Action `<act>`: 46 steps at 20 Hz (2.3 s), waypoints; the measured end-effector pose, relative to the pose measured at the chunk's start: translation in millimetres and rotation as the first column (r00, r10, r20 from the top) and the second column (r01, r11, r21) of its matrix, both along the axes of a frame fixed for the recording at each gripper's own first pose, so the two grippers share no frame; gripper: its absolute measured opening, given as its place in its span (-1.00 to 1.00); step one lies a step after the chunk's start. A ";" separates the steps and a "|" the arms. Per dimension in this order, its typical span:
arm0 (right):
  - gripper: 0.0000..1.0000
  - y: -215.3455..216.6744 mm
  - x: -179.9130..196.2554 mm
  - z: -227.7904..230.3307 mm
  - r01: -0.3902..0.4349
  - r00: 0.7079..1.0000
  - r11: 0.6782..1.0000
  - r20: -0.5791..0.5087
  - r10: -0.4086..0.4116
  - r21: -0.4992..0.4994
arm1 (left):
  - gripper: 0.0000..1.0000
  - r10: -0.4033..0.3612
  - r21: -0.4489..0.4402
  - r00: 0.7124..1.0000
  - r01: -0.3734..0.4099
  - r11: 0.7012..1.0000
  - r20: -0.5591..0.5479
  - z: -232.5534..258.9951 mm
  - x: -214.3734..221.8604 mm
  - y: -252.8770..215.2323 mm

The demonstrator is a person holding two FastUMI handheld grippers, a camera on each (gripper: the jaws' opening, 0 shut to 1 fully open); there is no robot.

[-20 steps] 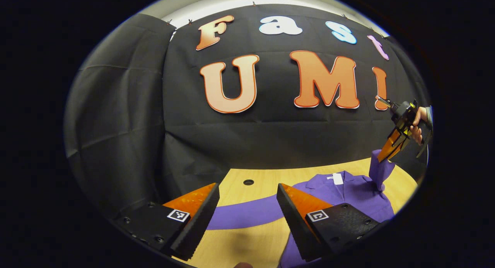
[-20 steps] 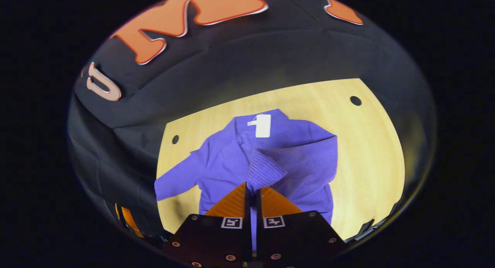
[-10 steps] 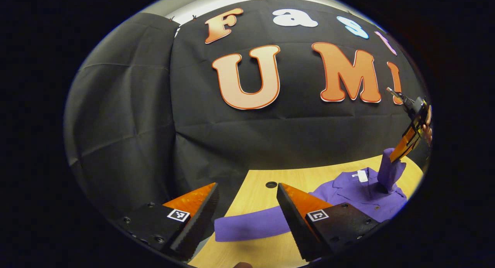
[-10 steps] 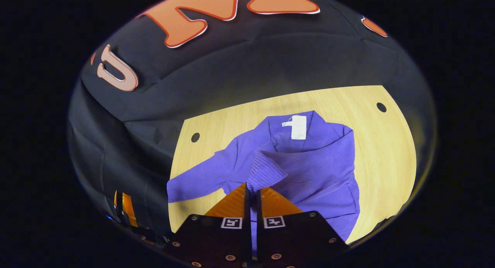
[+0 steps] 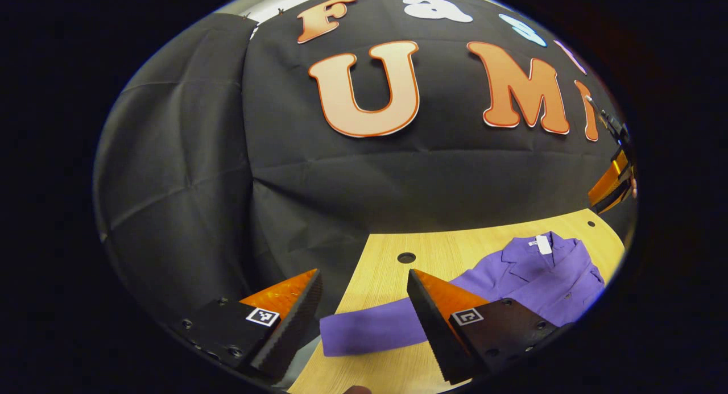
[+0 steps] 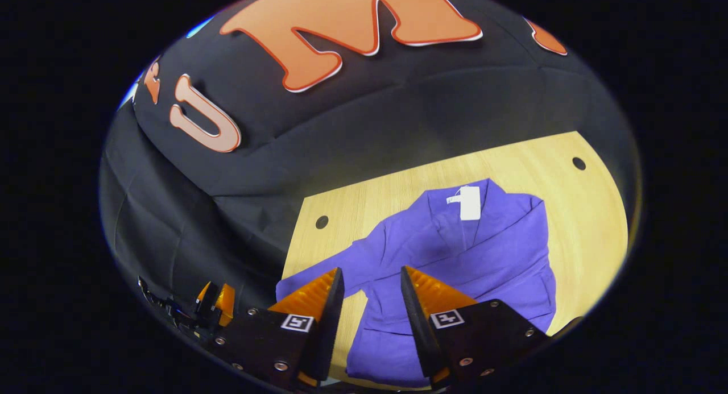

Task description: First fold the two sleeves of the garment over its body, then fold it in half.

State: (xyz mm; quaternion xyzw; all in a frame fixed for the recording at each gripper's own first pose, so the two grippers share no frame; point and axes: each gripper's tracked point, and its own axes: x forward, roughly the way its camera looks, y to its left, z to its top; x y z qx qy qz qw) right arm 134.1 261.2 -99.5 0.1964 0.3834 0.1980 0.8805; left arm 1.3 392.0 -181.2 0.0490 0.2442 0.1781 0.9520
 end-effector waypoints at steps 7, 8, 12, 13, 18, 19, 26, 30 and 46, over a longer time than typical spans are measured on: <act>0.82 -65.2 -8.7 52.7 0.118 0.965 0.992 0.243 -0.103 -0.049 | 0.89 0.037 -0.197 0.968 -0.088 0.976 -0.249 -73.2 3.4 16.5; 0.83 -76.5 -12.6 56.8 0.137 0.957 0.988 0.268 -0.114 -0.068 | 0.89 0.040 -0.225 0.956 -0.109 0.968 -0.291 -83.0 1.5 18.3; 0.90 -119.9 -25.0 65.0 0.210 0.915 0.964 0.381 -0.136 -0.160 | 0.90 0.045 -0.284 0.905 -0.180 0.942 -0.423 -115.8 -3.6 30.3; 0.90 -126.7 -28.6 67.1 0.226 0.904 0.960 0.403 -0.144 -0.163 | 0.91 0.061 -0.283 0.892 -0.207 0.936 -0.449 -125.3 -2.0 36.5; 0.90 -162.5 -55.8 75.5 0.288 0.868 0.948 0.455 -0.200 -0.132 | 0.92 0.044 -0.292 0.804 -0.266 0.919 -0.593 -164.7 -11.9 53.1; 0.89 -169.3 -60.8 74.6 0.299 0.862 0.944 0.464 -0.204 -0.140 | 0.92 0.046 -0.291 0.787 -0.280 0.915 -0.615 -172.7 -16.1 56.8; 0.89 -195.0 -88.5 68.2 0.345 0.840 0.919 0.499 -0.211 -0.192 | 0.93 0.028 -0.308 0.678 -0.369 0.877 -0.735 -218.6 -41.4 70.0; 1.00 -200.4 -96.2 64.4 0.349 0.842 0.912 0.499 -0.204 -0.217 | 0.93 -0.001 -0.336 0.644 -0.398 0.854 -0.765 -241.2 -41.8 64.7; 0.90 -235.1 -115.0 45.7 0.377 0.853 0.904 0.455 -0.254 -0.202 | -0.78 0.026 -0.337 0.601 -0.482 0.809 -0.799 -255.5 -28.7 53.8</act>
